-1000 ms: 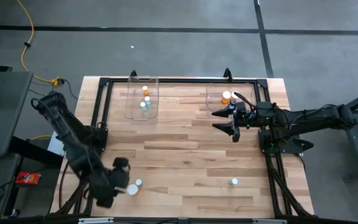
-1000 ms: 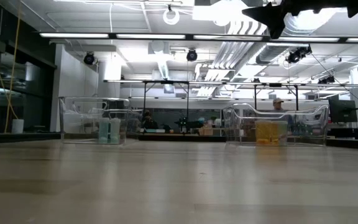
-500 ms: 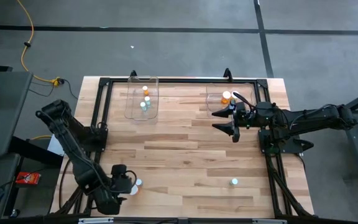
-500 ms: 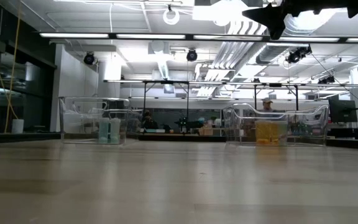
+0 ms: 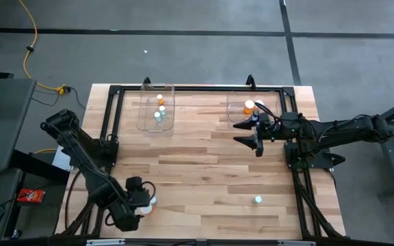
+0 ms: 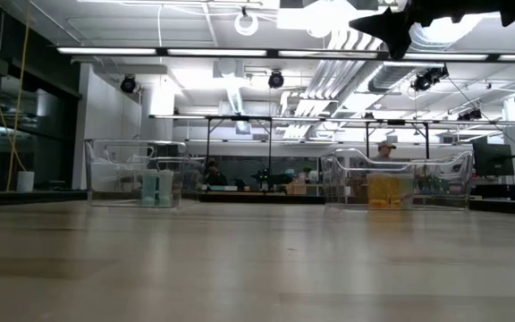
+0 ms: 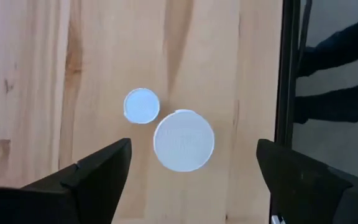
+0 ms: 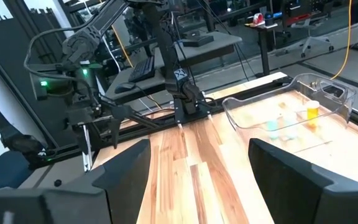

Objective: Pick and place medicine bottles into bin by pill shape (circle, oval)
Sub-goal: Put the large orange pill bottle into the right transparent bin

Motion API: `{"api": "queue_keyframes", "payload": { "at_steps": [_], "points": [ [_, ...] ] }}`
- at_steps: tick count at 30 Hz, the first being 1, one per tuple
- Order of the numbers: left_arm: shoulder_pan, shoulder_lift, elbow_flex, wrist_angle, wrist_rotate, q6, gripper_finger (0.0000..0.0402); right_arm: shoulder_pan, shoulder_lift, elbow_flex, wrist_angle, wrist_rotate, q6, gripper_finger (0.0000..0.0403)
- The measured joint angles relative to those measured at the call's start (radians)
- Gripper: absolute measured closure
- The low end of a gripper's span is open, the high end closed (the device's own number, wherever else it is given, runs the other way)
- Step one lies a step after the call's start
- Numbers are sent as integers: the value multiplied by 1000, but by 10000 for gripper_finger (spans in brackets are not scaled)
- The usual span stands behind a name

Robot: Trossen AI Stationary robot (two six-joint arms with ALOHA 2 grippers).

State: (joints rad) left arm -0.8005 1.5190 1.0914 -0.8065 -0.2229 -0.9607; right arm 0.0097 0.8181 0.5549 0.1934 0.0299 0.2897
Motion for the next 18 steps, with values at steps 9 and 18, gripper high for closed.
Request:
{"api": "queue_keyframes", "payload": {
  "at_steps": [9,18],
  "points": [
    [2,61,0,44,17,22,65,0,0,0,-31,0,0,139],
    [2,147,1,60,2,18,65,0,0,0,-38,0,0,139]
  ]
}}
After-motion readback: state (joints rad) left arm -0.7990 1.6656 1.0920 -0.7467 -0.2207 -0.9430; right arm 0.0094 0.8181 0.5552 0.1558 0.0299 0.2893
